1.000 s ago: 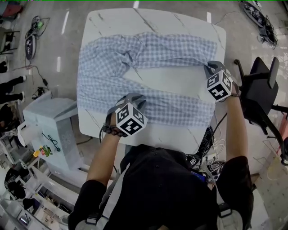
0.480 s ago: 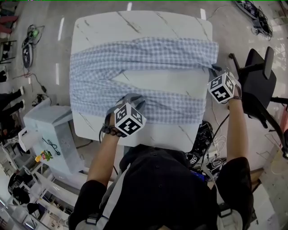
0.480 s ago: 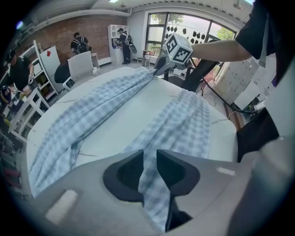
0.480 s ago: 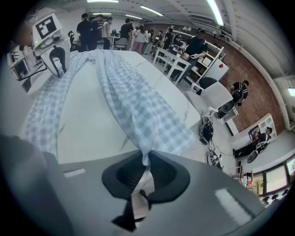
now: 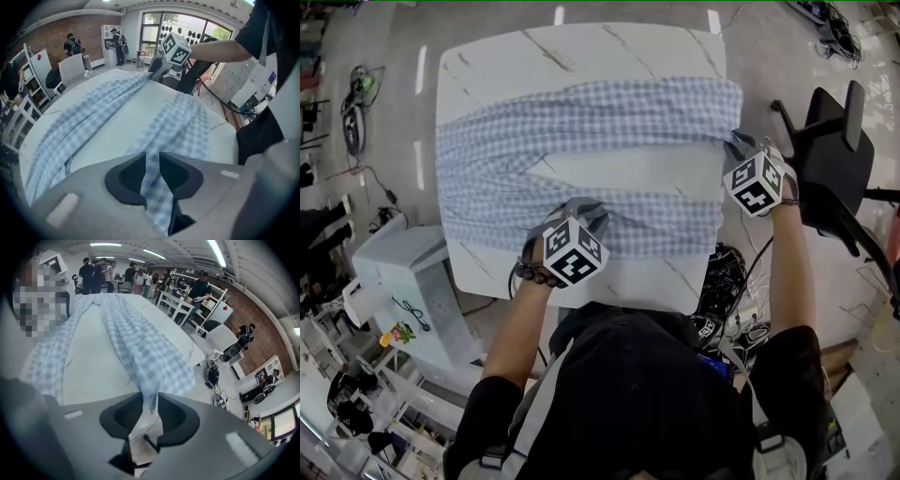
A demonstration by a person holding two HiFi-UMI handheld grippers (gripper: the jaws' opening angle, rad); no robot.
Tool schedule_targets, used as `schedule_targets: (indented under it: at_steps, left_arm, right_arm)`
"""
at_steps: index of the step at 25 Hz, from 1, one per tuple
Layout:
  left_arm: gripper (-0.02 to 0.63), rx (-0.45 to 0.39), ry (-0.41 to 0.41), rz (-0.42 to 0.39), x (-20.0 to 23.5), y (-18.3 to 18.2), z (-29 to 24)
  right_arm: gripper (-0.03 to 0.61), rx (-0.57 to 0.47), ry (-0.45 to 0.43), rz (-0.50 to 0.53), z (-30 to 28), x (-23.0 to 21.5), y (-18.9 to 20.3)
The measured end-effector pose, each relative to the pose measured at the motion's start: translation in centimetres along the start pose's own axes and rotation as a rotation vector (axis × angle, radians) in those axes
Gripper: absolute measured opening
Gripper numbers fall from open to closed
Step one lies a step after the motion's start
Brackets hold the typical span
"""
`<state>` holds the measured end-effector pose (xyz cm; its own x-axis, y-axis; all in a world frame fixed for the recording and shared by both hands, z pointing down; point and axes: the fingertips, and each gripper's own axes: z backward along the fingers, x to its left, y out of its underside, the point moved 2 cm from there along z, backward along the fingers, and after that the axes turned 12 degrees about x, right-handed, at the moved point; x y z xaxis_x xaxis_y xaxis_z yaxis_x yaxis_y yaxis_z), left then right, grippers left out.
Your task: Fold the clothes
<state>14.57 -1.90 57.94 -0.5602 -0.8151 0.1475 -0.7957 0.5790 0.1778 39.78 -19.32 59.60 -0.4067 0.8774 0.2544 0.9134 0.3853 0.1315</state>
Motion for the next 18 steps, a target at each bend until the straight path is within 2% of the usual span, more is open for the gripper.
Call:
schedule_targets:
  at_steps: [4, 11, 18]
  left_arm:
    - [0.098, -0.012, -0.009, 0.011, 0.6, 0.4, 0.3]
    - [0.098, -0.061, -0.045, 0.078, 2.9, 3.9, 2.2]
    - [0.098, -0.084, -0.102, 0.124, 7.9, 11.2, 5.7]
  right_arm:
    - [0.199, -0.037, -0.060, -0.007, 1.7, 0.8, -0.6]
    - [0.199, -0.076, -0.056, 0.044, 3.8, 3.6, -4.1]
    - [0.193, -0.079, -0.081, 0.104, 4.4, 8.0, -11.0]
